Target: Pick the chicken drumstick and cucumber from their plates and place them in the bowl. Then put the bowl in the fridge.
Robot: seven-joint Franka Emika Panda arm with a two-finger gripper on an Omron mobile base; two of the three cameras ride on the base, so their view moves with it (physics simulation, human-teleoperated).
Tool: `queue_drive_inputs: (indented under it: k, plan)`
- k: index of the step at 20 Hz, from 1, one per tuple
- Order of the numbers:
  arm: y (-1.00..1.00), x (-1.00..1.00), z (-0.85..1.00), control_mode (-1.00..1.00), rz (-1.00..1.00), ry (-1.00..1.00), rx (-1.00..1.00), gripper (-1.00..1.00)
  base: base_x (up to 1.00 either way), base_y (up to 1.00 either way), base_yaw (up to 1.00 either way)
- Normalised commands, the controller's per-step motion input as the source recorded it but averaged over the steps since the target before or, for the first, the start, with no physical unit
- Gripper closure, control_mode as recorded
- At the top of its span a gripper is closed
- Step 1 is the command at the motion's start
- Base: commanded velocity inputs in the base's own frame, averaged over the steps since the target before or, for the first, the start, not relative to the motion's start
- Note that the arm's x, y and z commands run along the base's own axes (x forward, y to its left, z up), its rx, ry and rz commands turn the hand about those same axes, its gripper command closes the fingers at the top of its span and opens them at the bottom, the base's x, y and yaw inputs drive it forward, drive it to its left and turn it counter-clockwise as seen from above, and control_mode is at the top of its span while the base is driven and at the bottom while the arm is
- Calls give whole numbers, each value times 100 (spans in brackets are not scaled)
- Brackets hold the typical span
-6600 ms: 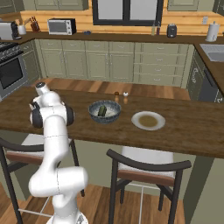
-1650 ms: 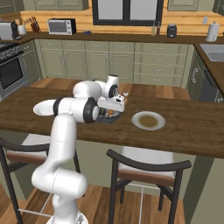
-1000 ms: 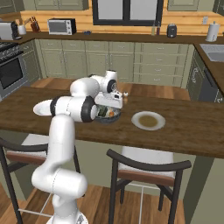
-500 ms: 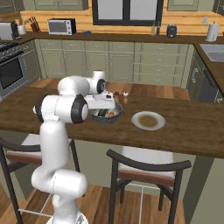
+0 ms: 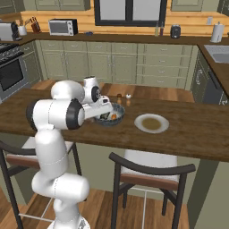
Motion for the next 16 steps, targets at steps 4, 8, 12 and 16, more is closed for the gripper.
queue_drive_inputs:
  k: [4, 8, 12, 16]
  plan:
    - [0, 69, -6, -100, 30, 0, 0, -100, 0, 0, 0]
    - [10, 80, -18, -100, 26, 0, 0, -100, 0, 0, 0]
    - [14, 30, -41, -100, 19, 3, 0, -100, 0, 0, 0]
    - [0, 0, -53, -100, 14, 5, 0, -100, 0, 0, 0]
